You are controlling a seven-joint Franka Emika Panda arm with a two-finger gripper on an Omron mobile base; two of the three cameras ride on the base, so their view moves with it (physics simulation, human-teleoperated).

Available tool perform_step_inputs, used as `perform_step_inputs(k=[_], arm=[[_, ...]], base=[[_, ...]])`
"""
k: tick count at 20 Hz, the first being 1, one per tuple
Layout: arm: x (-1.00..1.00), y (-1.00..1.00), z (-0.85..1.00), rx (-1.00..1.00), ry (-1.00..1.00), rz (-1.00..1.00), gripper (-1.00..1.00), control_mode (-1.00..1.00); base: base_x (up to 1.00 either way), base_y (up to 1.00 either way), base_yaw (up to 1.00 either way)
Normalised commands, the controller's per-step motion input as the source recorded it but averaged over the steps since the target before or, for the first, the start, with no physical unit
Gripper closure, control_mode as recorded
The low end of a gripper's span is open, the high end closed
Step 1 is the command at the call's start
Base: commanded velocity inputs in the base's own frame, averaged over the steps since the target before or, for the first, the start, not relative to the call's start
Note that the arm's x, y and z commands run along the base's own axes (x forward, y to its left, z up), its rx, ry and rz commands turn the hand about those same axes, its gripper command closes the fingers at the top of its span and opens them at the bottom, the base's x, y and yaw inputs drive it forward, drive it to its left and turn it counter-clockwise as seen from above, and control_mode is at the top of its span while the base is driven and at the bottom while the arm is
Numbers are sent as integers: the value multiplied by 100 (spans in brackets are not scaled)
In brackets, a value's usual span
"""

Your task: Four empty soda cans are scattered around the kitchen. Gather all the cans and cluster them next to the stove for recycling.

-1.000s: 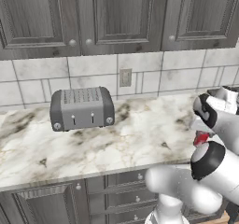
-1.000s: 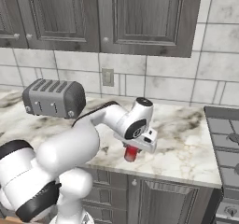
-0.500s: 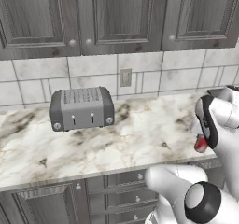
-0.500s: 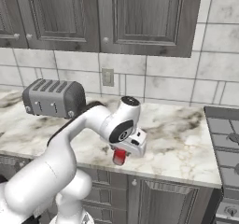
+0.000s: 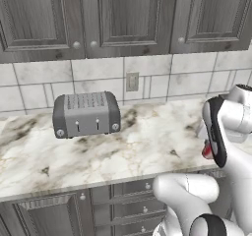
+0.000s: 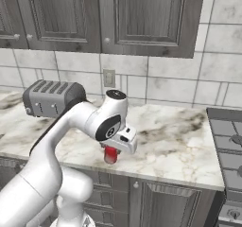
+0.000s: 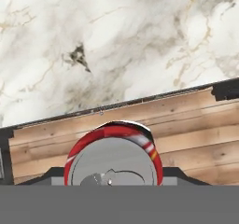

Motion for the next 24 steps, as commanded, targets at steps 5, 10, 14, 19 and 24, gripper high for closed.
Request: perform_step_inputs(k=[5,10,14,19,24], arm=[[-3,41,4,0,4,0,100,-100],[-28,33,0,0,-1,0,100,-100],[-29,33,0,0,0,0,100,-100],[-33,23,0,0,-2,0,100,-100],[-21,1,0,-2,-6,0,100,-100]], base=[[0,0,0],[0,0,0],[0,0,0],[0,0,0],[0,0,0]])
